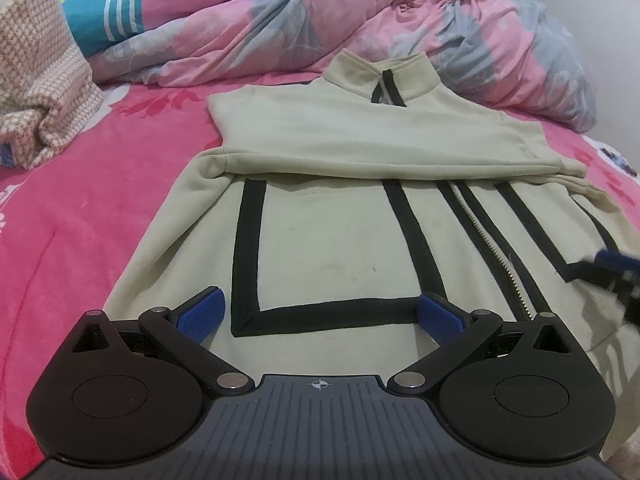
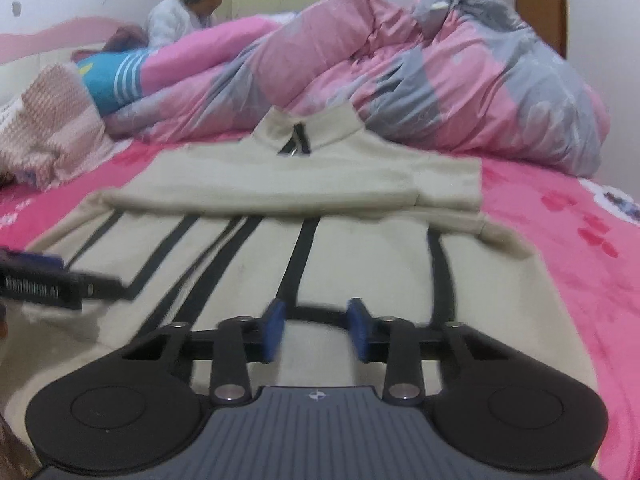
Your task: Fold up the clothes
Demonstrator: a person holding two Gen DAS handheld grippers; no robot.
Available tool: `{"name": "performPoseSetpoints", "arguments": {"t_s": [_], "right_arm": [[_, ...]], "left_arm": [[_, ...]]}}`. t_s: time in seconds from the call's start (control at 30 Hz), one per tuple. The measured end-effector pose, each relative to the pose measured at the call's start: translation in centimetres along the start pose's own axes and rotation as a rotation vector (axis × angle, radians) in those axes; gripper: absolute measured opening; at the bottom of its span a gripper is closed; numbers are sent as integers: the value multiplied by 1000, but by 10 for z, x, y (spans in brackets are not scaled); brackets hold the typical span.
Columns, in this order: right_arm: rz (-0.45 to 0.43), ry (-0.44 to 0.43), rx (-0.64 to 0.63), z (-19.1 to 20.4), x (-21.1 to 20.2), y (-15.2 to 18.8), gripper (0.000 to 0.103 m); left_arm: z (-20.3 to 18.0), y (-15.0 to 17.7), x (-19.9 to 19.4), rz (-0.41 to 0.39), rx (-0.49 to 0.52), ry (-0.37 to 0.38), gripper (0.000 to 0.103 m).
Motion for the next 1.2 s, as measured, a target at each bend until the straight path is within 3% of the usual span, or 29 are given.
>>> {"name": "performPoseSetpoints", "arguments": {"t_s": [0.1,0.23,0.4,0.57,0.6,0.7,0.77,1.2], "right_arm": [[-24,35,27,-11,4,-10,33],[31,16,61,-15,24,4,33],[41,27,49,-13,28,9,34],[48,25,52,-14,28,9,34],[48,25,54,-14,28,9,34],[47,25,57,-14,29,9,34],[48,25,57,-14,30,9,34],[36,47,55,-12,30,11,34]], "left_arm": [[0,1,-1,-8,4,2,103],[-1,-2,-4,-17,9,5,103],[-3,-18,-20,-104,-9,48,103],[-7,-33,-14,-149,27,11,103],[-7,-32,-8,-143,28,3,103],[-5,-17,22,-26,38,-6,103],[-4,-14,22,-56,30,-7,103],[-2,-15,24,-12,19,-6,103]]}}
Point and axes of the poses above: each gripper's, at about its wrist camera, not at the fingertips, and x roughly the way its jaws point, z to its left, y to its underside, the point moved 7 cm from there along x, roughly the way its jaws point, and after that the axes turned 1 degree about -z, right-handed, at the moved point
